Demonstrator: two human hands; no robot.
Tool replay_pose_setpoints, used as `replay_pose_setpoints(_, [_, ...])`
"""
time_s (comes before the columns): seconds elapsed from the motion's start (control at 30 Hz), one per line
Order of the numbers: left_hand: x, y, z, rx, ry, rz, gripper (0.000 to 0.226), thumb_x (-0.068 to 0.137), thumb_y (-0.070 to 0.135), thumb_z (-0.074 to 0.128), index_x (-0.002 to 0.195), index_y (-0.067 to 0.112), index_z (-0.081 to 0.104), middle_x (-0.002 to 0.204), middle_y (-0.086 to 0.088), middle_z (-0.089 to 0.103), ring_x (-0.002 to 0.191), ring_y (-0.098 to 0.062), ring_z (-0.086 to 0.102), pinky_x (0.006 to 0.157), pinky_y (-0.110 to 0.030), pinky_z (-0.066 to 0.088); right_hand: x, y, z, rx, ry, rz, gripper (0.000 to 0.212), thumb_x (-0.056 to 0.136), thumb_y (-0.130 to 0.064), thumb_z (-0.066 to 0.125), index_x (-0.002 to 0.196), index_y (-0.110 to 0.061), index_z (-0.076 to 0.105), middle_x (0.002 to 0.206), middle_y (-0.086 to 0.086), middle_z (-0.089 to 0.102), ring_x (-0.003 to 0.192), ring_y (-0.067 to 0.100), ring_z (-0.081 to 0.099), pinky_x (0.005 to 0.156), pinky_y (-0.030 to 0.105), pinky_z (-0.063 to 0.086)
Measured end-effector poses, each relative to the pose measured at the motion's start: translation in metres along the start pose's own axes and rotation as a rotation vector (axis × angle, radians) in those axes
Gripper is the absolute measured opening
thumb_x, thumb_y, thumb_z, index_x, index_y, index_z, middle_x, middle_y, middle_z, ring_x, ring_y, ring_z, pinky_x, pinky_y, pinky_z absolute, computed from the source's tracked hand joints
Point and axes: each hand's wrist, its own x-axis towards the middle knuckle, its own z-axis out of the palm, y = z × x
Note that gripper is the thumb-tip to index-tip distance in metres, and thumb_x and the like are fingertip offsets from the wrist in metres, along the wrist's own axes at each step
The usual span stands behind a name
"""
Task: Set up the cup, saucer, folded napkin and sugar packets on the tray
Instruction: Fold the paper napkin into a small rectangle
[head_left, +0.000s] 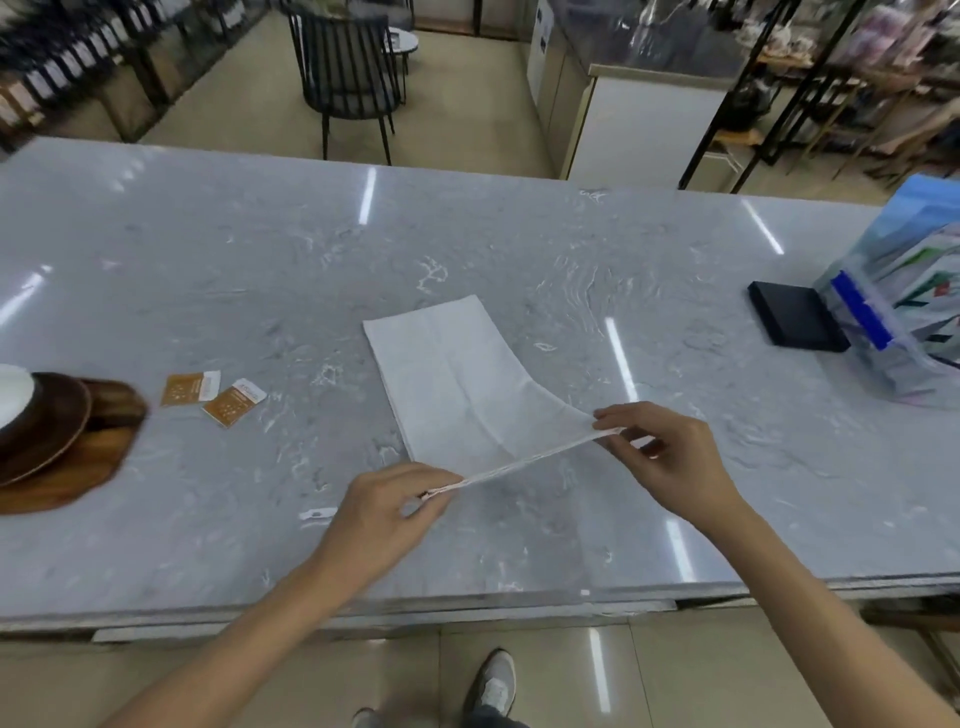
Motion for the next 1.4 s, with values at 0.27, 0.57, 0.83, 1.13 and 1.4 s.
replay_pose_setpoints(0.27, [-0.014, 0.013, -0.072, -0.205, -0.013, -0.034, 0.011, 0.072, 0.03, 0.085, 0.083, 0.032, 0.084, 0.081, 0.017, 0.079, 0.074, -0.005, 0.075, 0.07, -0.014, 0.055, -0.024, -0.047, -0.004, 0.174, -0.15, 0.006, 0.005, 0.087, -0.034, 0.077, 0.091, -0.033, 0.08, 0.095, -0.01, 0.08, 0.083, 0.015, 0.075, 0.064, 0.025, 0.059])
replay_pose_setpoints(0.57, [-0.026, -0.008, -0.115, -0.261, -0.166, -0.138, 0.014, 0.077, 0.037, 0.08, 0.09, 0.037, 0.083, 0.087, 0.012, 0.081, 0.082, -0.008, 0.076, 0.077, -0.017, 0.058, -0.044, -0.081, 0.023, 0.319, -0.085, 0.064, 0.008, 0.081, -0.035, 0.08, 0.089, -0.033, 0.081, 0.081, -0.003, 0.078, 0.072, 0.013, 0.072, 0.061, 0.018, 0.053])
replay_pose_setpoints(0.83, [0.048, -0.013, -0.121, -0.476, 0.027, -0.214, 0.008, 0.068, 0.03, 0.086, 0.075, 0.03, 0.082, 0.075, 0.008, 0.079, 0.071, -0.001, 0.072, 0.067, -0.015, 0.057, -0.004, -0.094, 0.032, 0.489, 0.117, 0.208, 0.01, 0.084, -0.039, 0.08, 0.089, -0.029, 0.081, 0.095, -0.007, 0.08, 0.087, 0.009, 0.075, 0.062, 0.021, 0.058])
replay_pose_setpoints(1.13, [0.122, -0.035, -0.119, -0.424, 0.035, -0.251, 0.016, 0.076, 0.027, 0.088, 0.073, 0.016, 0.076, 0.075, 0.004, 0.079, 0.074, -0.007, 0.075, 0.061, -0.016, 0.056, 0.053, -0.087, 0.043, 0.501, 0.174, 0.319, 0.007, 0.09, -0.035, 0.077, 0.086, -0.029, 0.077, 0.079, -0.013, 0.077, 0.077, 0.0, 0.071, 0.06, 0.016, 0.054])
replay_pose_setpoints(1.4, [0.12, -0.065, -0.114, -0.462, -0.108, -0.397, 0.015, 0.088, 0.02, 0.078, 0.09, 0.006, 0.074, 0.091, -0.006, 0.081, 0.086, -0.017, 0.078, 0.069, -0.023, 0.062, 0.057, -0.067, 0.069, 0.484, 0.156, 0.361, 0.007, 0.09, -0.036, 0.075, 0.085, -0.034, 0.079, 0.082, -0.015, 0.078, 0.079, -0.002, 0.071, 0.063, 0.019, 0.056])
